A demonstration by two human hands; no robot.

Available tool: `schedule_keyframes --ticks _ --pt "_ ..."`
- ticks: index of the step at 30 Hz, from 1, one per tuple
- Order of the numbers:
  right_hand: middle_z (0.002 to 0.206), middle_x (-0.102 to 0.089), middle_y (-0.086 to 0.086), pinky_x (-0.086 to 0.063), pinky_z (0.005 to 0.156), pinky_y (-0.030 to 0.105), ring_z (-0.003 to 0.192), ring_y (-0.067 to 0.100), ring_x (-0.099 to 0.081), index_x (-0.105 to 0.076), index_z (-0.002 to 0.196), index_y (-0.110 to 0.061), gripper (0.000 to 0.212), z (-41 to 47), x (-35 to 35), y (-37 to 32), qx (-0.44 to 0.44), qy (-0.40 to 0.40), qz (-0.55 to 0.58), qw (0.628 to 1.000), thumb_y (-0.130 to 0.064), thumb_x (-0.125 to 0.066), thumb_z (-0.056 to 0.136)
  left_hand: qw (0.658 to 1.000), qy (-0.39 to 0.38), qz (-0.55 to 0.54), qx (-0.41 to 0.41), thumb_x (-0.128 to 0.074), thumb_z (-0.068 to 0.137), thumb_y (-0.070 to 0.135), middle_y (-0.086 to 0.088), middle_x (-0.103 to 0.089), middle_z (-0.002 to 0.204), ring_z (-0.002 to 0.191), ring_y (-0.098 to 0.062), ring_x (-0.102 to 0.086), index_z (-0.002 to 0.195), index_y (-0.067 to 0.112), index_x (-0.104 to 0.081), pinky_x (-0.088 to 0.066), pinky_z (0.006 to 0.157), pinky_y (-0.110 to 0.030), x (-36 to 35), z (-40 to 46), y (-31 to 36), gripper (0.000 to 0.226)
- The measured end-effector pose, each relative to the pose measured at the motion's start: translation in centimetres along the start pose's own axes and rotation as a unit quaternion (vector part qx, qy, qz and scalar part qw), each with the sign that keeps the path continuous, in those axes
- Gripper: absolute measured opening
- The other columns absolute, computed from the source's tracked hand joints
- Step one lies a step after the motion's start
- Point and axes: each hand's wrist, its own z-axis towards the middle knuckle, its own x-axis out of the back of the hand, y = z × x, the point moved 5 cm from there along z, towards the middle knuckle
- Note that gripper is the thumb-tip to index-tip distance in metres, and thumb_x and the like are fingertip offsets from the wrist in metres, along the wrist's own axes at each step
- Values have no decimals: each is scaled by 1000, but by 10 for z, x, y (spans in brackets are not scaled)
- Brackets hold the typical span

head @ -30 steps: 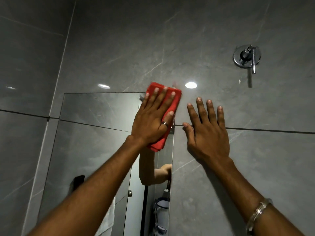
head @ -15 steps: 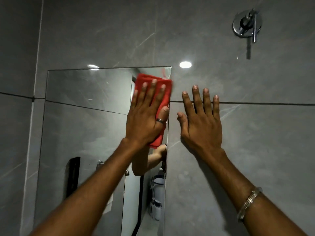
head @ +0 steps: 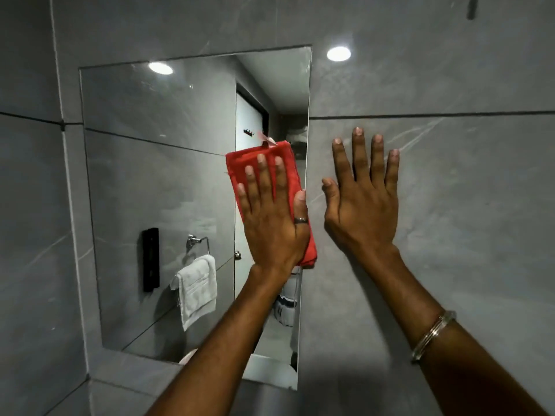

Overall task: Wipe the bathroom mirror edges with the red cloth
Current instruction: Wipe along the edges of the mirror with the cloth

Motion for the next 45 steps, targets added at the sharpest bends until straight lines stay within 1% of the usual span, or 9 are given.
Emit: schedule_keyframes --ticks 5,10,16,17,21,29,33,38,45 --pt "177 -3 10 4 132 52 164 33 -2 -7 168 -24 68 -41 -8 -3 15 -14 -5 1000 -51 -25 109 981 -57 21 -182 -26 107 51 -15 -14 173 162 -27 2 163 17 -7 -1 132 -51 -5 -43 -28 69" --pt "176 -6 13 5 131 52 163 36 -5 -8 168 -22 69 -94 -15 -8 17 -41 -16 999 -51 -29 108 999 -16 11 29 -19 108 48 -17 -12 173 161 -38 -9 163 10 -6 -6 131 -56 -7 -79 -34 68" --pt "175 -13 13 10 130 48 161 36 -11 -10 168 -23 66 -101 -18 -9 6 -26 -23 999 -50 -27 110 976 -90 12 -195 -30 105 54 1 20 171 161 -23 12 162 24 9 7 131 -46 -18 -141 -51 76" --pt "174 -14 14 11 130 48 161 37 -11 -11 168 -23 66 -106 -18 -10 6 -25 -19 999 -49 -27 110 980 -90 17 -179 -28 105 54 1 18 172 161 -23 12 163 24 8 5 131 -47 -19 -149 -59 74" --pt "174 -15 15 10 130 49 160 38 -12 -12 167 -22 66 -144 -20 -18 -9 -49 -18 999 -50 -26 110 995 -55 -17 77 -15 107 51 -14 -11 172 161 -35 -6 162 17 4 -6 131 -55 -21 -189 -54 68" --pt "173 -18 16 1 131 56 162 39 -8 -15 168 -21 67 -176 -31 -24 -26 -44 -29 998 -48 -32 109 985 -118 16 -126 -45 98 53 -11 -26 165 162 -25 3 165 25 -2 -1 132 -46 -31 -259 -62 84" --pt "175 -12 14 2 131 56 162 32 3 -16 168 -20 67 -178 -30 -25 -27 -46 -14 999 -45 -35 108 994 -98 3 -39 -32 104 54 -14 -29 163 158 -31 -14 165 24 -4 -5 132 -46 -30 -284 -64 73" --pt "176 2 9 -1 131 58 163 35 0 -16 168 -20 68 -180 -30 -22 -14 -43 -4 999 -45 -34 107 993 -63 -25 97 -23 108 48 -2 1 175 162 -27 -3 165 19 -7 -9 131 -51 -30 -280 -42 66" --pt "177 -2 9 -3 132 56 164 35 -5 -18 167 -19 65 -181 -29 -20 0 -36 12 999 -43 -30 108 998 -58 -14 -15 -24 107 47 -1 8 175 163 -26 4 165 22 -3 -4 131 -49 -25 -209 -33 66"
